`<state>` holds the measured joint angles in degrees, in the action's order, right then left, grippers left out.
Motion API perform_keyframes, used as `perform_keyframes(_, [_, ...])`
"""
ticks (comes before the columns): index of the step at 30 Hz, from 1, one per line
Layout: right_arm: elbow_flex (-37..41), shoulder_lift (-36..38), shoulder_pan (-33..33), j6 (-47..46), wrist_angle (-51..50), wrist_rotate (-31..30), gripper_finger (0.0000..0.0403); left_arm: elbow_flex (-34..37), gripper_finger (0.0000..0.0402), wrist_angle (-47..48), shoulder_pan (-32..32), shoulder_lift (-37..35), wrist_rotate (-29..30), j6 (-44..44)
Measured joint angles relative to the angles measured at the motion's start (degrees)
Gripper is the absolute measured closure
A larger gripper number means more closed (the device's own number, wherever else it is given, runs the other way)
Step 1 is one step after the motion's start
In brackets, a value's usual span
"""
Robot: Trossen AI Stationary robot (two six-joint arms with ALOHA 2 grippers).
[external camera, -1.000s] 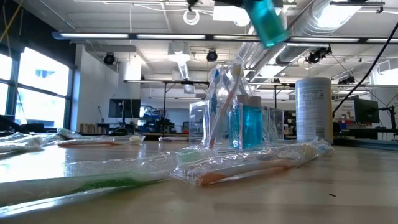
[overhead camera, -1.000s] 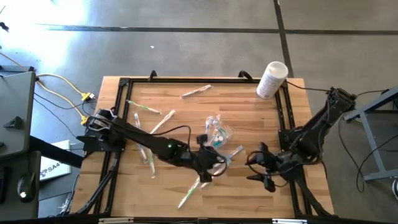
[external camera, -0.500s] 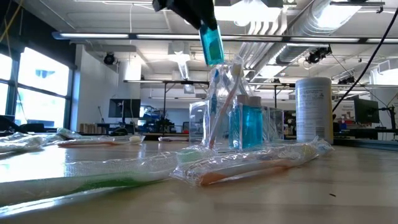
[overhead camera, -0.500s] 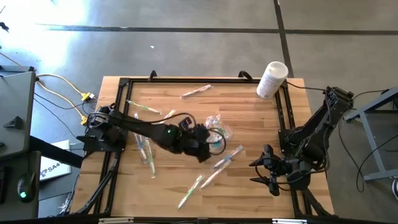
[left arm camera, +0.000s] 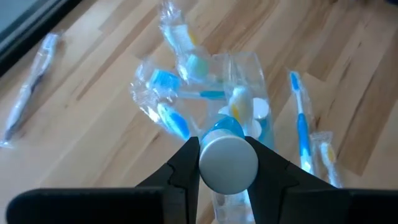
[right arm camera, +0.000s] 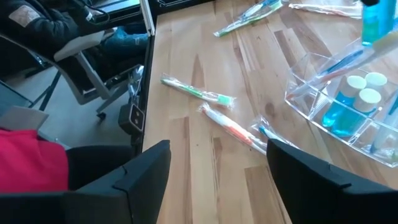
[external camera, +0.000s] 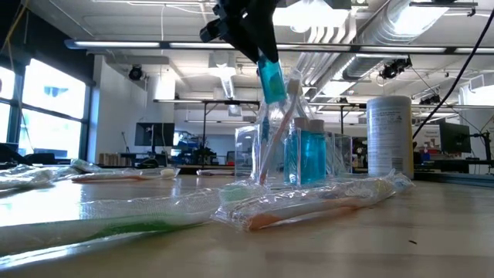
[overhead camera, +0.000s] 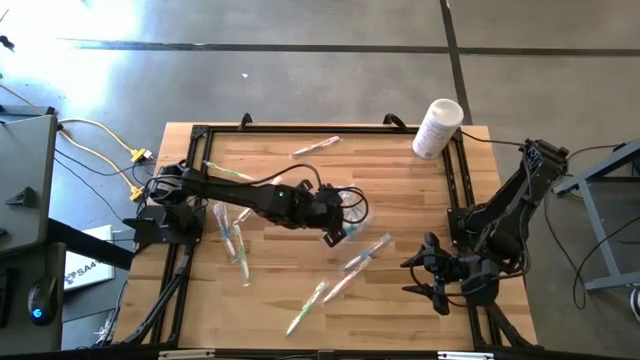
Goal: Pick & Place toothbrushing station
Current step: Put the blue mouthwash into the transparent organizer
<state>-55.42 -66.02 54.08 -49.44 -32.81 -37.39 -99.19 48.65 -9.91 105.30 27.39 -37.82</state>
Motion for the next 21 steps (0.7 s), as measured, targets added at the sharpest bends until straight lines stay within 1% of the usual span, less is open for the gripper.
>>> perform_keyframes(3, [0.3, 0.0, 0.3, 0.0, 0.0, 0.0, 0.0144, 0.0, 0.0314, -2.8, -0.1, 1.0, 0.0, 0.3])
perform_keyframes(9, [1.1, 0.0, 0.5, -0.3, -0.1, -0.2, 0.0144, -0.1, 0.0314, -2.6, 0.3, 2.3, -0.2, 0.4])
perform_keyframes(11, [1.1, 0.0, 0.4, -0.4, 0.0, -0.2, 0.0144, 0.2, 0.0314, -1.8, 0.6, 2.8, -1.1, 0.5])
perform_keyframes(13, [1.1, 0.0, 0.4, -0.4, 0.0, -0.2, 0.0144, 0.0, 0.0314, -3.6, 0.8, 3.5, -1.0, 0.5])
perform_keyframes(15, [1.1, 0.0, 0.4, -0.4, 0.0, -0.2, 0.0144, 0.1, 0.0314, -2.5, 1.3, 3.6, -1.3, 1.1])
perform_keyframes(21, [1.1, 0.0, 0.5, -0.4, 0.0, 0.0, 0.0144, 0.1, 0.0314, -3.5, 1.8, 3.6, -2.6, 1.3])
